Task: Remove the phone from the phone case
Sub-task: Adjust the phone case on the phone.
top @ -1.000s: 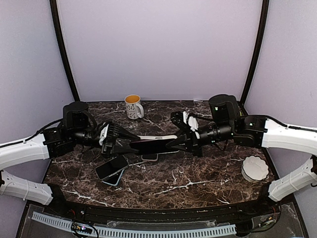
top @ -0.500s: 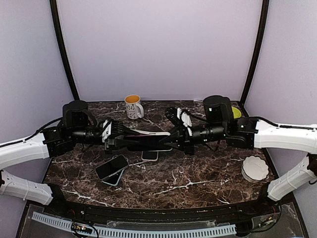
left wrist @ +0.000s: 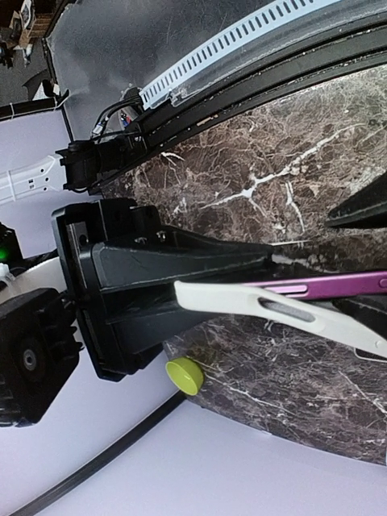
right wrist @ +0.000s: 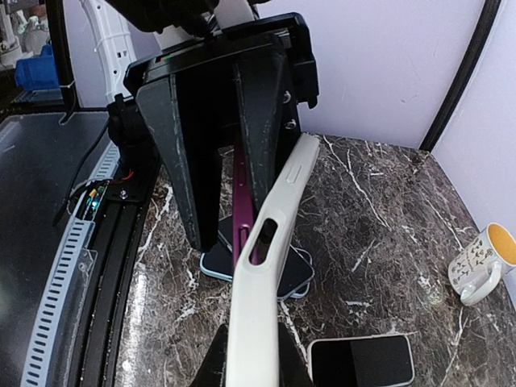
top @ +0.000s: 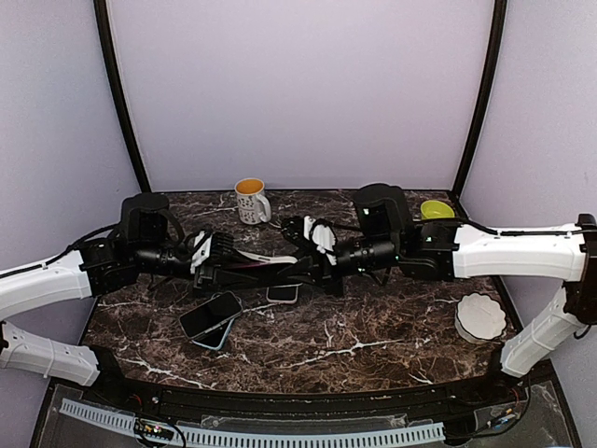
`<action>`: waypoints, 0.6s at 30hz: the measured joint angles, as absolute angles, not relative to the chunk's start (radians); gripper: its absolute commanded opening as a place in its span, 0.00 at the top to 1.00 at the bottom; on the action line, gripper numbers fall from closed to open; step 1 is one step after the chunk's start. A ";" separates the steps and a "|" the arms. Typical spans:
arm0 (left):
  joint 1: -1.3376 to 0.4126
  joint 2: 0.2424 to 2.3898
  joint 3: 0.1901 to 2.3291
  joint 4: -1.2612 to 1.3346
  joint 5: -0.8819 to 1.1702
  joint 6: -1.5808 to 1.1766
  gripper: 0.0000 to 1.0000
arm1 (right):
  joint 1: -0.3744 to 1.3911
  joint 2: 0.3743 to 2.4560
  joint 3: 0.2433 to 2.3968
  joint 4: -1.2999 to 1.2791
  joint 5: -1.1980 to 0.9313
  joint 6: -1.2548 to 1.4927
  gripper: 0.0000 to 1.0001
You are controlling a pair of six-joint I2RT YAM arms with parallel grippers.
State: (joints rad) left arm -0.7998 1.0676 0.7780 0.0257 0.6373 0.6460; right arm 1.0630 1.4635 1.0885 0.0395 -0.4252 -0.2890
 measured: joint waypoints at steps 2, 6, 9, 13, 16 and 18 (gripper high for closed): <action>-0.793 1.067 0.777 -0.001 0.634 0.644 0.71 | 1.069 1.484 1.107 0.022 -0.410 -0.315 1.00; -0.789 1.072 0.776 -0.031 0.626 0.643 0.71 | 1.075 1.509 1.124 0.001 -0.388 -0.340 1.00; -0.789 1.079 0.774 -0.041 0.621 0.643 0.67 | 1.084 1.513 1.124 -0.008 -0.363 -0.348 1.00; -0.793 1.077 0.770 -0.030 0.615 0.654 0.58 | 1.096 1.493 1.101 0.012 -0.309 -0.372 1.00; -0.813 1.077 0.767 -0.010 0.613 0.670 0.52 | 1.114 1.439 1.042 0.047 -0.259 -0.392 1.00; -0.830 1.076 0.764 0.009 0.612 0.681 0.52 | 1.126 1.393 0.997 0.070 -0.234 -0.400 1.00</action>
State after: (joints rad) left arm -0.8295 1.0756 0.7635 0.0090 0.6125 0.6811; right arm 1.1259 1.3930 0.9974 0.0700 -0.2340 -0.3996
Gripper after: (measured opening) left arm 0.472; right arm 0.096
